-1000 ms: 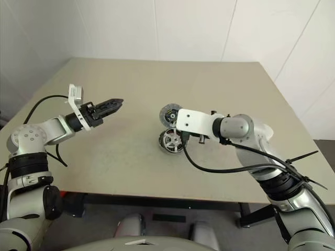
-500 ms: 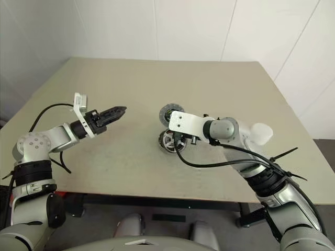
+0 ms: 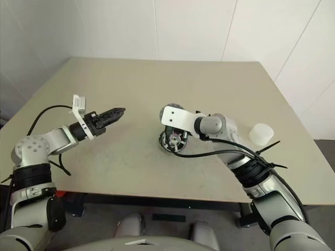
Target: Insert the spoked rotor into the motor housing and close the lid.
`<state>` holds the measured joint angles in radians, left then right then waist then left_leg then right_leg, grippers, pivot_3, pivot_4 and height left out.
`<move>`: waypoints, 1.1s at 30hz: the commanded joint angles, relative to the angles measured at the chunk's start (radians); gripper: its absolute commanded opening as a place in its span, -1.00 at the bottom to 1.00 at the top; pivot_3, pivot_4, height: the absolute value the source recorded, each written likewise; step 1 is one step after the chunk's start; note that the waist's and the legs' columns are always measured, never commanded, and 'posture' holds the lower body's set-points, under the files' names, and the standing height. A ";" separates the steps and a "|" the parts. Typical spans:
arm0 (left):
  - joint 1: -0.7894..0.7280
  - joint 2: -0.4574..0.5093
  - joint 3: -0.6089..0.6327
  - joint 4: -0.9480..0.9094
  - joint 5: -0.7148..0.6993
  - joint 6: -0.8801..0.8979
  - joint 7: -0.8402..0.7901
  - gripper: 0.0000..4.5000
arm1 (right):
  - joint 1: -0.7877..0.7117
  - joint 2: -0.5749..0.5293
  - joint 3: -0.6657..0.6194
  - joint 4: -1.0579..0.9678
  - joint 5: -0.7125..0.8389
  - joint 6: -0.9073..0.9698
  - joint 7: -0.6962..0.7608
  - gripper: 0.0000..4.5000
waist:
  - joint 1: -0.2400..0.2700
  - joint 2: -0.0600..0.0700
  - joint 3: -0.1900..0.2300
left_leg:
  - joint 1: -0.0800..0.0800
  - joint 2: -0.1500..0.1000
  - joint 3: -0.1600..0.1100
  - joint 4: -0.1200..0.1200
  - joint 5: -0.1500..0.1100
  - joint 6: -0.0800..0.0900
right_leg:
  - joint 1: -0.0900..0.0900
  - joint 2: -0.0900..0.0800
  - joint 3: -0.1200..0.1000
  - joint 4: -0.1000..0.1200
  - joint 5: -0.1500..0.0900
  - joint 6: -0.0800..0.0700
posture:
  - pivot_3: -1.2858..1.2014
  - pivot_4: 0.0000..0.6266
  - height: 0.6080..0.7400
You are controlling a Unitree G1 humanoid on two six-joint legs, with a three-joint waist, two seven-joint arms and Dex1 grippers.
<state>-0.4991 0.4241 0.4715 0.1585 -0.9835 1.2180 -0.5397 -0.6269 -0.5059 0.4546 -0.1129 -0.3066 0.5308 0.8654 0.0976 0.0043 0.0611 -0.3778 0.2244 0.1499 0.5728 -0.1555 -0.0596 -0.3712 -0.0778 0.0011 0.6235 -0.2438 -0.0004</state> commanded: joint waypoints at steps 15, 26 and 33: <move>0.020 -0.023 0.002 -0.054 -0.038 -0.022 0.020 0.01 | -0.098 0.023 -0.014 0.091 -0.024 -0.079 -0.036 -0.14 | 0.001 0.000 0.000 | 0.000 0.000 0.000 0.000 0.000 0.000 | 0.000 0.000 0.000 0.000 0.000 0.000 | 0.03 -1.00 1.00; 0.008 -0.019 -0.008 -0.033 -0.027 -0.034 0.011 0.01 | -0.081 0.013 -0.019 0.064 -0.023 -0.071 -0.036 -0.14 | 0.000 0.000 0.000 | 0.000 0.000 0.000 0.000 0.000 0.000 | 0.000 0.000 0.000 0.000 0.000 0.000 | 0.03 -1.00 1.00; -0.008 -0.011 -0.018 -0.006 -0.017 -0.053 0.001 0.01 | -0.023 -0.013 -0.020 -0.038 -0.018 -0.026 -0.018 -0.14 | 0.002 0.000 0.000 | 0.000 0.000 0.000 0.000 0.000 0.000 | 0.000 0.000 0.000 0.000 0.000 0.000 | 0.03 -1.00 1.00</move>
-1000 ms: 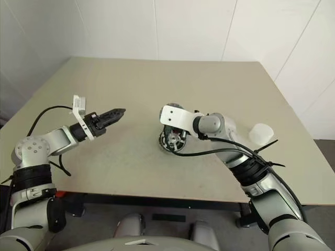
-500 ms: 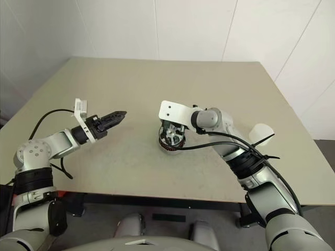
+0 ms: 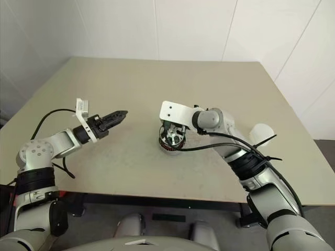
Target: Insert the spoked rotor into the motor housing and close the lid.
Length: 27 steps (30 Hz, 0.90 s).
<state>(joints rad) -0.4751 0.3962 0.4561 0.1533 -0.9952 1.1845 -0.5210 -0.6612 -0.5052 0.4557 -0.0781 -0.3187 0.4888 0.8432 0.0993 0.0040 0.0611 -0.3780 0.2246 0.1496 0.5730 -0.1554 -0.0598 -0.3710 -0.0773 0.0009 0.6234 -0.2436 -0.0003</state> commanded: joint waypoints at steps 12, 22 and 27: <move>-0.045 0.025 -0.028 0.030 0.009 -0.035 -0.039 0.01 | 0.069 -0.038 -0.029 -0.215 -0.010 0.105 0.014 -0.14 | 0.000 0.000 0.000 | 0.000 0.000 0.000 0.000 0.000 0.000 | 0.000 0.000 0.000 0.000 0.000 0.000 | 0.03 -1.00 1.00; -0.044 0.024 -0.035 0.034 0.014 -0.034 -0.042 0.01 | 0.103 -0.069 -0.035 -0.274 0.006 0.160 0.024 -0.14 | 0.000 0.000 0.000 | 0.001 0.000 0.000 0.000 0.000 0.000 | 0.000 0.000 0.000 0.000 0.000 0.000 | 0.03 -1.00 1.00; -0.042 0.026 -0.033 0.032 0.016 -0.033 -0.040 0.01 | 0.126 -0.061 -0.029 -0.307 0.016 0.202 0.025 -0.14 | 0.000 0.000 0.000 | 0.001 0.000 0.000 0.000 0.000 0.000 | 0.000 0.000 0.000 0.000 0.000 0.000 | 0.03 -1.00 1.00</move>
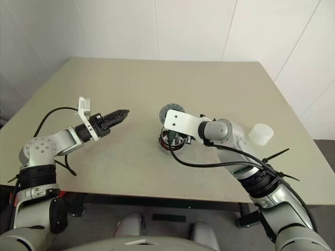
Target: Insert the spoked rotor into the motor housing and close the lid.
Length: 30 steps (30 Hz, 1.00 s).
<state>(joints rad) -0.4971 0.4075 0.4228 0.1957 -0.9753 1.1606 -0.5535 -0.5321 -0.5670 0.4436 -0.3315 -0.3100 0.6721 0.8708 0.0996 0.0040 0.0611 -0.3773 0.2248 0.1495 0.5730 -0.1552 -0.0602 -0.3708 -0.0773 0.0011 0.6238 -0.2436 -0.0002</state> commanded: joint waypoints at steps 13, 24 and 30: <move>0.018 0.014 0.017 -0.048 -0.021 0.023 0.013 0.01 | 0.055 0.003 -0.016 -0.154 0.045 0.146 -0.005 -0.14 | 0.000 0.000 0.000 | 0.000 0.000 0.000 0.000 0.000 0.000 | 0.000 0.000 0.000 0.000 0.000 0.000 | 0.03 -1.00 1.00; 0.061 0.005 0.034 -0.095 -0.056 0.053 0.051 0.01 | 0.067 0.007 -0.012 -0.142 0.096 0.181 -0.019 -0.14 | 0.000 0.000 0.000 | 0.002 0.000 0.000 0.000 0.000 -0.001 | 0.002 0.000 0.000 0.001 0.000 0.000 | 0.03 -1.00 1.00; 0.071 -0.002 0.034 -0.109 -0.070 0.059 0.070 0.01 | 0.069 0.016 -0.004 -0.083 0.110 0.148 -0.042 -0.14 | 0.001 0.000 0.000 | 0.002 0.000 0.000 0.000 0.000 -0.001 | 0.002 0.000 0.000 0.001 0.000 0.000 | 0.03 -1.00 1.00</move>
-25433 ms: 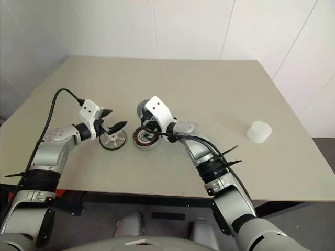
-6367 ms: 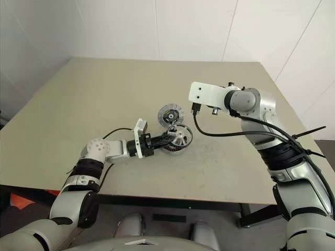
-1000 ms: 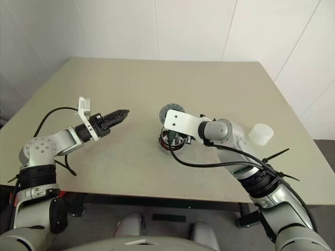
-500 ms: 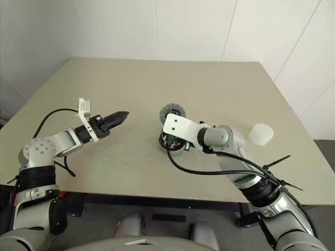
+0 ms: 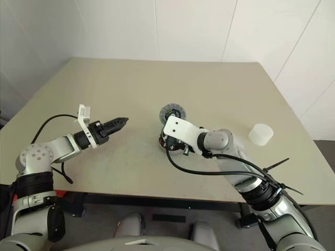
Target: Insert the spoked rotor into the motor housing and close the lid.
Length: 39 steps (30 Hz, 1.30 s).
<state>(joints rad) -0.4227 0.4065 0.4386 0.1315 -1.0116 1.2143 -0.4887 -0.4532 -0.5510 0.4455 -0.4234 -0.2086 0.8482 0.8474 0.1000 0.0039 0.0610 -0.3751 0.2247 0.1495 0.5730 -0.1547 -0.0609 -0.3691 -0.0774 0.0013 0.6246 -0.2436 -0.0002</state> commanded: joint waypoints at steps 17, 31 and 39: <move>0.007 -0.012 0.004 -0.050 -0.039 -0.007 0.020 0.02 | -0.012 -0.005 -0.012 0.056 0.022 -0.064 -0.048 -0.43 | 0.000 0.000 0.000 | 0.000 0.000 0.000 0.000 0.000 0.000 | 0.000 0.000 0.000 0.000 0.000 0.000 | 0.03 -1.00 1.00; 0.013 -0.016 -0.002 -0.046 -0.031 -0.023 0.013 0.02 | -0.016 -0.001 -0.017 0.097 0.025 -0.094 -0.063 -0.71 | 0.000 0.000 0.000 | 0.000 0.000 0.000 0.000 0.000 0.000 | 0.000 0.000 0.000 0.000 0.000 0.000 | 0.03 -1.00 1.00; 0.013 -0.013 -0.009 -0.033 -0.025 -0.035 0.007 0.02 | -0.024 -0.016 -0.029 0.077 0.025 -0.093 -0.059 -0.99 | 0.000 0.000 0.000 | 0.000 0.000 0.000 0.000 0.000 0.000 | 0.000 0.000 0.000 0.000 0.000 0.000 | 0.03 -1.00 1.00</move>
<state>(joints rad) -0.3996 0.3882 0.4281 0.1089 -1.0307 1.1953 -0.4683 -0.4562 -0.5583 0.4423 -0.3170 -0.1922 0.7658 0.7889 0.0999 0.0035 0.0607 -0.3751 0.2247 0.1495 0.5730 -0.1547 -0.0610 -0.3691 -0.0774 0.0013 0.6244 -0.2436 -0.0001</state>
